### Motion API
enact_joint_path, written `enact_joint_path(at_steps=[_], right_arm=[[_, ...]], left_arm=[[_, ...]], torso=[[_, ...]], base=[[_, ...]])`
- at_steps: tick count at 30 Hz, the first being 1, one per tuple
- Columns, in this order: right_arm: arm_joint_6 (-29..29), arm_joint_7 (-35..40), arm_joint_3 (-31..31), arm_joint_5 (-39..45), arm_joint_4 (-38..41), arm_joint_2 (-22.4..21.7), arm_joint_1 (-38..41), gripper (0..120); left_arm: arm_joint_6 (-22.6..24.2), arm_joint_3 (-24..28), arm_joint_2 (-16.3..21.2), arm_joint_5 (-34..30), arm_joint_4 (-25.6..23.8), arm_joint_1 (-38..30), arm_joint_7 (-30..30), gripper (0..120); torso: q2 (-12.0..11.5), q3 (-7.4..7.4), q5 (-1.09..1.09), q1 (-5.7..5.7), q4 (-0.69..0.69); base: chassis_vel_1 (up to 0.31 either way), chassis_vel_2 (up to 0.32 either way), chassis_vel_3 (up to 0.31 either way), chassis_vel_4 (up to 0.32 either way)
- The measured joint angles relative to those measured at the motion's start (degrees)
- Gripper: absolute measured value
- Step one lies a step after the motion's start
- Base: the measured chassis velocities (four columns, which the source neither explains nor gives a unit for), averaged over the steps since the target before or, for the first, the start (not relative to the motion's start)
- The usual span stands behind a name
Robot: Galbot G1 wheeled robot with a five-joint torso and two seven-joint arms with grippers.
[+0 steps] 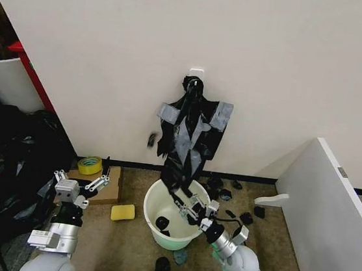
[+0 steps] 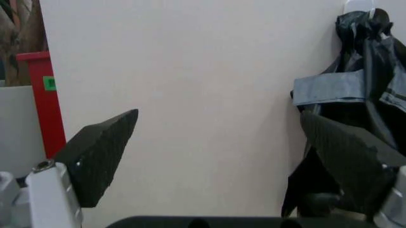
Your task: Place the garbage bag over the trash bin.
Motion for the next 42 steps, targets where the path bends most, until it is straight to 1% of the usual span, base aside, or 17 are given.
enact_joint_path(at_steps=[3,4,6,7,8,10,11,14,18,26,29,32,34,39,40,41,42], right_arm=[[0.17,6.71,-0.77,-0.61,4.84,-1.13,-2.5,78],[0.17,6.71,-0.77,-0.61,4.84,-1.13,-2.5,78],[0.12,8.31,-1.02,-1.06,6.82,-1.68,-3.53,83],[-0.28,11.22,-1.44,-2.75,9.52,-2.55,-5.13,91],[-1.05,15.16,-1.7,-5.18,11.31,-2.94,-6.03,95],[-2.54,22.43,-2.12,-8.64,13.32,-3.1,-6.64,99],[-2.54,22.43,-2.12,-8.64,13.32,-3.1,-6.64,99],[-4.14,31.66,-1.82,-12.12,13.73,-2.33,-5.32,100],[-3.18,33.47,1.61,-20.12,9.79,-0.71,-1.35,100],[-2.94,31.53,3.62,-24.66,8.59,-0.63,2.87,100],[-2.95,30.03,4.0,-25.19,7.73,-1.18,4.13,95],[-3.09,28.42,3.79,-25.08,7.31,-1.8,4.39,83],[-3.21,28.01,3.6,-24.93,7.25,-1.85,4.41,80],[-3.62,27.24,3.19,-24.71,6.11,-1.23,5.62,58],[-3.63,27.26,3.21,-24.78,5.88,-1.09,5.9,55],[-3.63,27.26,3.21,-24.78,5.88,-1.09,5.9,55],[-3.67,27.35,3.28,-24.8,5.8,-1.01,6.04,50]], left_arm=[[0.0,0.01,0.08,-0.19,0.56,-0.43,0.0,100],[0.0,0.01,0.08,-0.19,0.56,-0.43,0.0,100],[0.01,0.02,0.09,-0.25,0.74,-0.61,0.0,100],[0.01,0.05,0.12,-0.32,0.95,-0.84,0.0,100],[0.01,0.06,0.15,-0.36,1.08,-0.97,0.0,100],[0.02,0.11,0.16,-0.37,1.25,-1.13,0.01,100],[0.02,0.11,0.16,-0.37,1.25,-1.13,0.01,100],[0.04,0.24,0.13,-0.37,1.32,-1.31,0.02,100],[0.08,0.24,0.14,-0.36,1.31,-1.35,0.03,100],[0.1,-0.12,0.26,-0.36,1.08,-1.09,0.04,100],[0.11,-0.12,0.1,-0.3,0.99,-0.99,0.04,100],[0.11,-0.11,-0.09,-0.08,0.86,-0.85,0.04,100],[0.11,-0.11,-0.14,-0.02,0.83,-0.83,0.04,100],[0.11,-0.1,-0.4,0.42,0.54,-0.41,0.06,100],[0.11,-0.1,-0.43,0.5,0.45,-0.27,0.07,100],[0.11,-0.1,-0.43,0.5,0.45,-0.27,0.07,100],[0.1,-0.1,-0.44,0.55,0.33,-0.06,0.07,100]], torso=[[0.0,0.0,0.0,0.0,0.0],[0.0,0.0,0.0,0.0,0.0],[0.0,0.0,0.0,0.0,0.0],[0.0,0.0,0.0,0.0,0.0],[0.0,0.0,0.0,0.0,-0.01],[0.0,0.0,-0.01,0.0,-0.01],[0.0,0.0,-0.01,0.0,-0.01],[0.0,0.0,-0.01,0.0,-0.01],[0.0,0.0,0.0,0.0,0.0],[0.0,0.0,0.0,0.0,0.0],[0.0,0.0,0.0,0.0,0.0],[0.0,0.0,0.0,0.0,0.0],[0.0,0.0,0.0,0.0,0.0],[0.0,0.0,0.0,0.0,0.0],[0.0,0.0,0.0,0.0,0.0],[0.0,0.0,0.0,0.0,0.0],[0.0,0.0,0.0,0.0,0.01]], base=[[0.0,0.0,0.0,0.0],[0.0,0.0,0.0,0.0],[0.0,0.0,0.0,0.0],[0.0,0.0,0.0,0.0],[0.0,0.0,0.0,0.0],[0.0,0.0,0.0,0.0],[0.0,0.0,0.0,0.0],[0.0,0.0,0.0,0.0],[0.0,0.0,0.0,0.0],[0.0,0.0,0.0,0.0],[0.0,0.0,0.0,0.0],[0.0,0.0,0.0,0.0],[0.0,0.0,0.0,0.0],[0.0,0.0,0.0,0.0],[0.0,0.0,0.0,0.0],[0.0,0.0,0.0,0.0],[0.0,0.0,0.0,0.0]])
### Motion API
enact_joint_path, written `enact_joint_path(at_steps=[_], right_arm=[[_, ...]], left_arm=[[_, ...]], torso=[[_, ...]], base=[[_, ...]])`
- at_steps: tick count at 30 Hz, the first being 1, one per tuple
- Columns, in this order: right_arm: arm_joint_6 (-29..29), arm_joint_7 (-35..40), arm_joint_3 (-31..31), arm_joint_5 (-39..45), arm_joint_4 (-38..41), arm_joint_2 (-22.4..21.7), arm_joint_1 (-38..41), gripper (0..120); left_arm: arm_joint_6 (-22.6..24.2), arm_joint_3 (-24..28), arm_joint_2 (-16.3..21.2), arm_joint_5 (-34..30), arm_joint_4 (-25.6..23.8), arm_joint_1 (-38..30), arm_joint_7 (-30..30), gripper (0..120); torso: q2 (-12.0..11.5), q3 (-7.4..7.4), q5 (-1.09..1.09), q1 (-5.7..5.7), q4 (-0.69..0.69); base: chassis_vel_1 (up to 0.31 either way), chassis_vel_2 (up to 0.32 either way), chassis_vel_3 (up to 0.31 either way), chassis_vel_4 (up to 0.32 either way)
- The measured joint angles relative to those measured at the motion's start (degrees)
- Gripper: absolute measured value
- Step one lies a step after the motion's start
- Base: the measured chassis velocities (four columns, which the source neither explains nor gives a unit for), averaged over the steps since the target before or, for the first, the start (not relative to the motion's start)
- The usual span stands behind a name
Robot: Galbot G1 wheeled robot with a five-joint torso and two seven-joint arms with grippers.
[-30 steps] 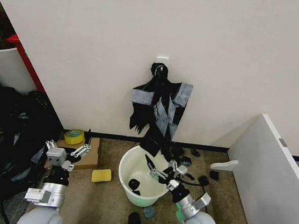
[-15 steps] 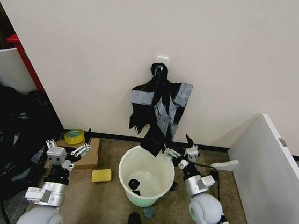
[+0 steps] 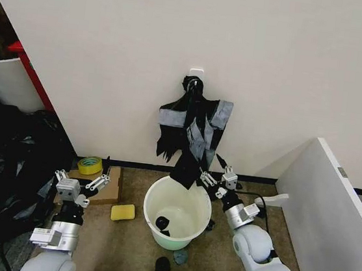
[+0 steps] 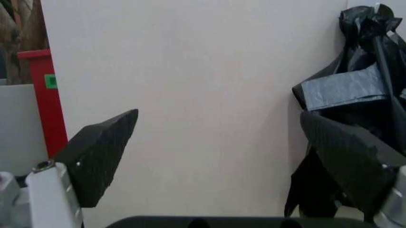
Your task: Place the garbage bag over the trash bin.
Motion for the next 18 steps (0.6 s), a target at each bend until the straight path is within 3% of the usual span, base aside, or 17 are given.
enact_joint_path(at_steps=[2,6,18], right_arm=[[-0.05,0.16,0.15,0.0,0.03,-0.03,0.0,45],[-0.06,0.18,0.29,0.01,0.61,-0.36,-0.56,48],[-0.19,0.09,0.84,0.09,0.05,-0.97,-0.42,92]], left_arm=[[-0.03,-0.05,0.01,0.04,-0.12,0.27,0.0,100],[-0.09,-0.13,0.05,0.09,-0.14,0.45,0.01,100],[-0.2,0.21,-0.12,0.6,-0.13,0.44,0.02,100]], torso=[[0.0,0.0,0.0,0.0,0.0],[0.0,0.0,0.0,0.0,-0.01],[0.0,0.0,0.0,0.0,-0.01]], base=[[0.0,0.0,0.0,0.0],[0.0,0.0,0.0,0.0],[0.0,0.0,0.0,0.0]])
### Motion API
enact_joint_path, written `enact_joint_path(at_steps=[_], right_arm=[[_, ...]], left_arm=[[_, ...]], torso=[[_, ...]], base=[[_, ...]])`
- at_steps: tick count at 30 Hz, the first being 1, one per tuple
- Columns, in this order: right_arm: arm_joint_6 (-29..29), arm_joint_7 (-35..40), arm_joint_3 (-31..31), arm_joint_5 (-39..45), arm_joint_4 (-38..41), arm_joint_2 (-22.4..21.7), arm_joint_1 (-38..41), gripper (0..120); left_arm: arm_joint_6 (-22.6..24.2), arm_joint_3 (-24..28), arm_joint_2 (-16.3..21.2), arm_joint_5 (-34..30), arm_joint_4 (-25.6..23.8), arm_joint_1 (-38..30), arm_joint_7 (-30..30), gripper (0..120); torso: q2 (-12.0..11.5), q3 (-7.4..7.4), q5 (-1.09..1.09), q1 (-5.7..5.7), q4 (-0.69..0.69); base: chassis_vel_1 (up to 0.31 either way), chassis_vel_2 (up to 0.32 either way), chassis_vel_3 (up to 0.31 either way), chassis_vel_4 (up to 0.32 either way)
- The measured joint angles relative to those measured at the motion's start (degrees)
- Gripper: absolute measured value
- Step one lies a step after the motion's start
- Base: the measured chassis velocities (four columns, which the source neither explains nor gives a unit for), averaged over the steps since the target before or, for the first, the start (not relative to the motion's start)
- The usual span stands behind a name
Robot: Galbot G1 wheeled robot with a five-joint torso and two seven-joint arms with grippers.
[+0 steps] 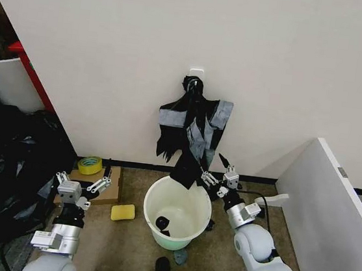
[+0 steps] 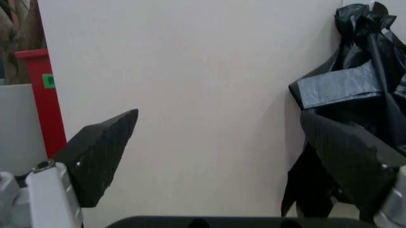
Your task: Place the garbage bag over the trash bin.
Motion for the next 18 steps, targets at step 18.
enact_joint_path(at_steps=[18], right_arm=[[0.01,-4.3,1.39,1.3,-2.41,-0.23,1.43,50]], left_arm=[[-0.17,-0.05,0.28,-0.29,0.79,-0.54,-0.1,100]], torso=[[0.0,0.0,0.0,0.0,0.0]], base=[[0.0,0.0,0.0,0.0]])
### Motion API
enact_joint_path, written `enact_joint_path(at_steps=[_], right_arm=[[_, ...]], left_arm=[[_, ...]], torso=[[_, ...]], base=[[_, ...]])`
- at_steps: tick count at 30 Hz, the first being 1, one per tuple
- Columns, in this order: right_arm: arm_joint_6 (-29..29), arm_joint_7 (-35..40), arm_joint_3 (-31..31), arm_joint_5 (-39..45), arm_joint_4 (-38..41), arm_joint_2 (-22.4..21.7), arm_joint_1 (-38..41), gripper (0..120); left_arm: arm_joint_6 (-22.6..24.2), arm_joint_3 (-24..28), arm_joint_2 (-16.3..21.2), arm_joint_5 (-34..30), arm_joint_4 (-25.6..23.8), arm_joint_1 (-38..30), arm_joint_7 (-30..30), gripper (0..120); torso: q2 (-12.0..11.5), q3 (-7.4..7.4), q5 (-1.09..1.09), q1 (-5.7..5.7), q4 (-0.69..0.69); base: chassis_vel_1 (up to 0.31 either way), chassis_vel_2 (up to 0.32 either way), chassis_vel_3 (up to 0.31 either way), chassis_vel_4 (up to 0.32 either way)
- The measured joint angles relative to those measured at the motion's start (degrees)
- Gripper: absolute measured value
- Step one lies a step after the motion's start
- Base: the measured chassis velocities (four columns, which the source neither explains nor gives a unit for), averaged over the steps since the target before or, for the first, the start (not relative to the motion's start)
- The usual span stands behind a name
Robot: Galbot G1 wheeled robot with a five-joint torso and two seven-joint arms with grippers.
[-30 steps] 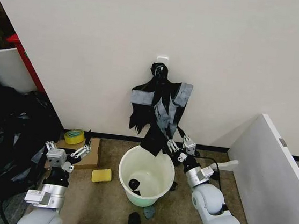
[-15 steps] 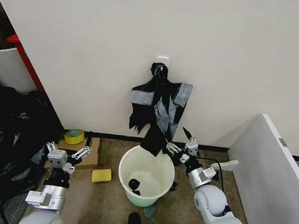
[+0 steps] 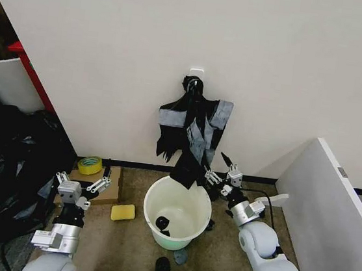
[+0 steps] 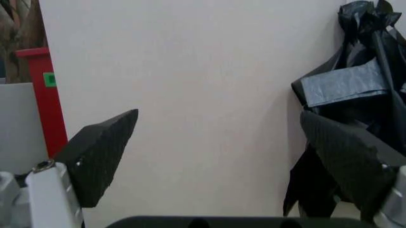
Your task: Place the garbage bag over the trash bin.
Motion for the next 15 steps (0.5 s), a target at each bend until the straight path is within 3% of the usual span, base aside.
enact_joint_path(at_steps=[14,15], right_arm=[[-0.31,1.73,-0.87,-1.21,-0.26,1.42,0.97,7],[-0.41,2.71,-0.87,-1.38,0.63,1.39,0.62,0]], left_arm=[[-0.04,0.01,0.36,-0.43,0.32,-0.62,-0.1,100],[-0.04,0.05,0.62,-1.03,0.16,-0.99,-0.09,100]], torso=[[0.0,0.0,0.0,0.0,0.0],[0.0,0.0,-0.01,0.0,0.01]], base=[[0.0,0.0,0.0,0.0],[0.0,0.0,0.0,0.0]])
